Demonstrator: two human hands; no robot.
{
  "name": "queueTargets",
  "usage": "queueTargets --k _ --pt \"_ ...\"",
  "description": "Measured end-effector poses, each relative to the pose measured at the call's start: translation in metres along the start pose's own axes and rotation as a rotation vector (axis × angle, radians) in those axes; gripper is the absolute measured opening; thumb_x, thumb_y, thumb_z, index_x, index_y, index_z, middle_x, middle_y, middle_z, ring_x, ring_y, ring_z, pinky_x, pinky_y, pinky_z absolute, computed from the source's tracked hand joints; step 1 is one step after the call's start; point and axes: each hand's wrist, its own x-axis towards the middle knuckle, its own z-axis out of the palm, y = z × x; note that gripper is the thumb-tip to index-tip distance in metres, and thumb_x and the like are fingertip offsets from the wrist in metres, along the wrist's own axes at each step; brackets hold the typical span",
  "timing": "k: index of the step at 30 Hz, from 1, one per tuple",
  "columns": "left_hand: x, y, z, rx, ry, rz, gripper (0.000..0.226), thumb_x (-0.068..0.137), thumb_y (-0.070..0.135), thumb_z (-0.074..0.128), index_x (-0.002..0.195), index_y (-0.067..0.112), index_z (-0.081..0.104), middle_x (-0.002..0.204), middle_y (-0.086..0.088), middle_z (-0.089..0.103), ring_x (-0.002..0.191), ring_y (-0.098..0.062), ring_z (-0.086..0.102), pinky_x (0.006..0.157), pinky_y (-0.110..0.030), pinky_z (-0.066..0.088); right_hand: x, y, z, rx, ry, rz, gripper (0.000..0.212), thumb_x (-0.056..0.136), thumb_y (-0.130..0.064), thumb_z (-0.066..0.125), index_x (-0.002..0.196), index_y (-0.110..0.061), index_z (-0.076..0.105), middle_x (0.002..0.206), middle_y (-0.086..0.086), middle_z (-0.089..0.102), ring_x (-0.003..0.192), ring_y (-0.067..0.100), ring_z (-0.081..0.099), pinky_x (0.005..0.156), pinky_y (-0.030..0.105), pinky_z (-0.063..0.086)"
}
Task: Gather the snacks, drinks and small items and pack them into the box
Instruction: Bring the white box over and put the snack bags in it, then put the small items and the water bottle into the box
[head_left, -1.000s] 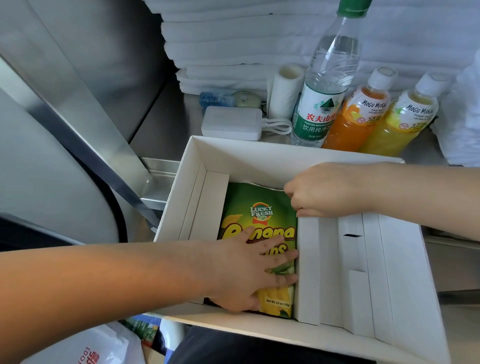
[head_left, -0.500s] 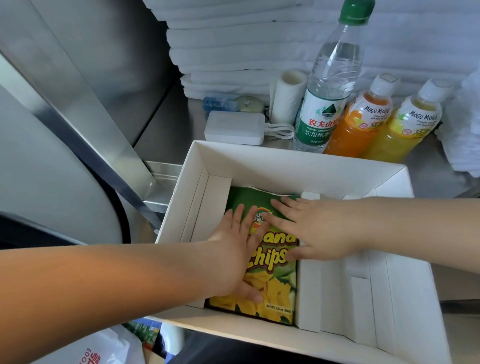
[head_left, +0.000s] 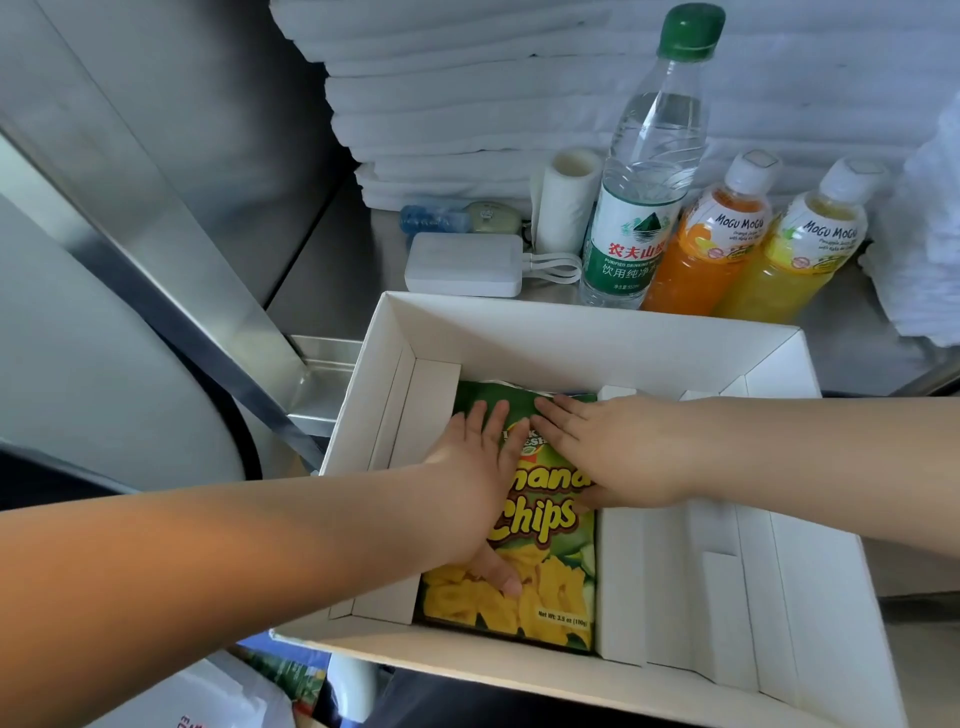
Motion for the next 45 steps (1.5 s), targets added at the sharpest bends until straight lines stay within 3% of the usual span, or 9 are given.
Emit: queueTargets --k 5,8,12,17,24,28,32,35,45 --pt "0.002 0.002 -0.005 -0.002 -0.032 0.025 0.137 0.063 0.082 0.051 0.137 -0.001 -0.030 0.147 -0.027 -0.028 0.138 -0.045 -0.016 0.115 -0.049 0.009 0.002 -0.004 -0.004 -0.002 -0.016 0.000 0.091 0.092 -0.054 0.044 0.148 -0.003 -0.005 0.157 0.019 -0.005 0.145 0.030 0.006 0.112 0.044 0.028" --pt "-0.003 -0.011 -0.010 -0.013 0.041 0.050 0.126 0.069 0.080 0.048 0.145 0.005 -0.018 0.154 -0.024 -0.007 0.141 -0.040 0.002 0.116 -0.049 0.009 -0.009 0.004 -0.020 0.010 0.069 -0.047 0.068 0.093 -0.046 0.047 0.145 -0.008 0.027 0.151 0.015 0.027 0.135 0.028 0.034 0.101 0.042 0.042" --pt "-0.025 -0.047 -0.025 -0.061 0.461 0.183 0.069 0.086 0.063 0.038 0.140 0.021 0.034 0.134 0.000 0.050 0.123 -0.018 0.045 0.108 -0.040 0.031 -0.036 0.018 -0.047 0.010 0.397 -0.156 0.035 0.097 -0.037 0.036 0.117 -0.017 0.055 0.120 0.000 0.053 0.112 0.019 0.051 0.088 0.037 0.047" --pt "-0.054 -0.081 -0.026 -0.077 1.022 0.079 0.047 0.088 0.039 0.049 0.128 0.013 0.055 0.131 -0.006 0.055 0.122 -0.024 0.050 0.106 -0.038 0.034 -0.054 0.039 -0.062 0.012 0.900 -0.133 0.022 0.093 -0.023 0.049 0.101 -0.011 0.066 0.094 0.005 0.061 0.084 0.021 0.057 0.068 0.032 0.050" --pt "-0.042 -0.096 -0.012 -0.325 0.759 -0.134 0.071 0.090 0.058 0.018 0.149 0.025 0.000 0.156 0.005 0.013 0.143 -0.011 0.009 0.109 -0.024 -0.003 -0.030 0.049 -0.064 -0.005 0.912 -0.111 0.029 0.091 -0.011 0.057 0.119 -0.007 0.058 0.101 0.009 0.060 0.090 0.025 0.060 0.069 0.036 0.053" --pt "-0.031 -0.114 -0.024 -0.427 0.847 -0.117 0.067 0.090 0.056 0.012 0.148 0.023 0.020 0.154 0.005 0.022 0.141 -0.011 0.016 0.111 -0.025 0.006 -0.021 0.051 -0.059 0.052 0.863 -0.109 0.043 0.089 -0.003 0.059 0.130 -0.008 0.048 0.106 0.007 0.060 0.088 0.021 0.060 0.060 0.032 0.052" --pt "-0.009 -0.147 -0.042 -0.443 1.148 -0.154 0.035 0.096 0.024 0.044 0.128 0.012 0.055 0.129 -0.005 0.055 0.117 -0.024 0.051 0.095 -0.032 0.039 -0.021 0.051 -0.059 0.075 0.885 -0.111 0.036 0.090 -0.008 0.058 0.125 -0.009 0.052 0.098 0.003 0.059 0.083 0.016 0.058 0.060 0.021 0.043" --pt "0.021 -0.174 -0.055 -0.319 1.017 -0.203 0.038 0.095 0.017 0.047 0.133 0.014 0.049 0.133 -0.006 0.051 0.117 -0.025 0.049 0.089 -0.035 0.042 -0.021 0.051 -0.060 0.095 0.891 -0.108 0.033 0.091 -0.012 0.057 0.124 -0.011 0.053 0.097 0.001 0.060 0.081 0.012 0.056 0.061 0.015 0.034" --pt "0.088 -0.192 -0.068 0.123 0.730 -0.164 0.050 0.091 0.007 0.049 0.138 0.021 0.037 0.131 -0.003 0.046 0.112 -0.025 0.048 0.073 -0.035 0.043 -0.021 0.051 -0.060 0.120 0.901 -0.099 0.029 0.097 -0.021 0.041 0.124 -0.014 0.051 0.103 0.001 0.062 0.089 0.016 0.060 0.066 0.034 0.054"
